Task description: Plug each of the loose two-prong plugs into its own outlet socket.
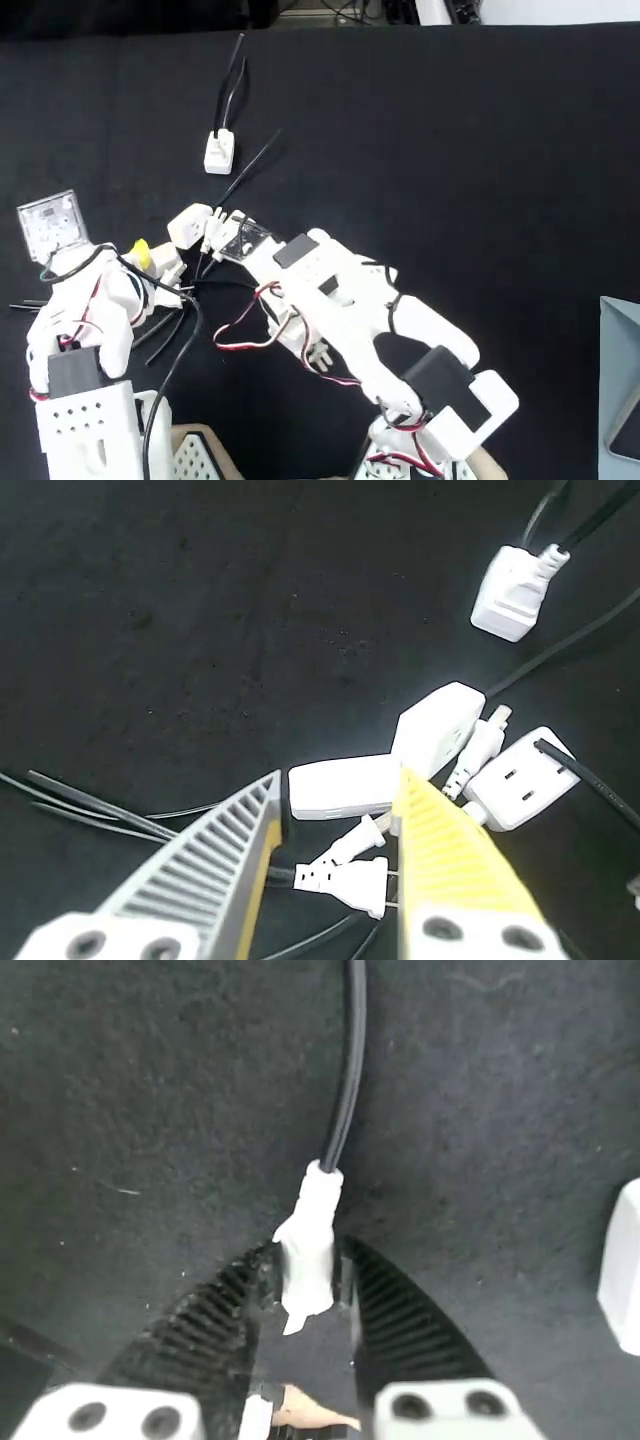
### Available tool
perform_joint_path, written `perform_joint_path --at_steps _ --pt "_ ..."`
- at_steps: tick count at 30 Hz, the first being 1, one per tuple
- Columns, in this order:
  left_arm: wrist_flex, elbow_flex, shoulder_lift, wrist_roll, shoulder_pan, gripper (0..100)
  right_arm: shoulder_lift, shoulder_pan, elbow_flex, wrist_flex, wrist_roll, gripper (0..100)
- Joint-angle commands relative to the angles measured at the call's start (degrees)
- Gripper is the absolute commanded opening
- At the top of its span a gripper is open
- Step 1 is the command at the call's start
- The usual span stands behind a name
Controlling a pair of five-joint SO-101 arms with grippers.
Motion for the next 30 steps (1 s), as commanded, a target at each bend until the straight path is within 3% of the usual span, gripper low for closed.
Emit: perform_joint_path --at_steps 1,9,13,17,23,30 --pt "-1.32 -1.01 -0.44 0.62 -0.75 19 0.04 -1.41 0.66 0.26 -0.79 9.3" --pt "-1.32 -1.01 -0.44 0.53 -0.75 19 0.13 -1.41 3.74 0.26 -0.88 9.1" --pt "-1.32 -1.01 -0.44 0.53 -0.75 19 -0.13 -1.41 4.26 0.53 -0.62 0.7" --pt "-1.32 -1.01 -0.44 0.53 -0.75 19 -2.68 -1.14 1.36 2.9 -0.7 1.1" --pt "-1.32 -1.01 -0.44 0.88 -1.1 19 -16.92 -1.05 -7.6 10.81 -3.43 1.1" --pt "-1.41 -1.01 -0.44 0.88 -0.66 19 -39.69 -1.05 -8.92 10.81 -8.44 1.1"
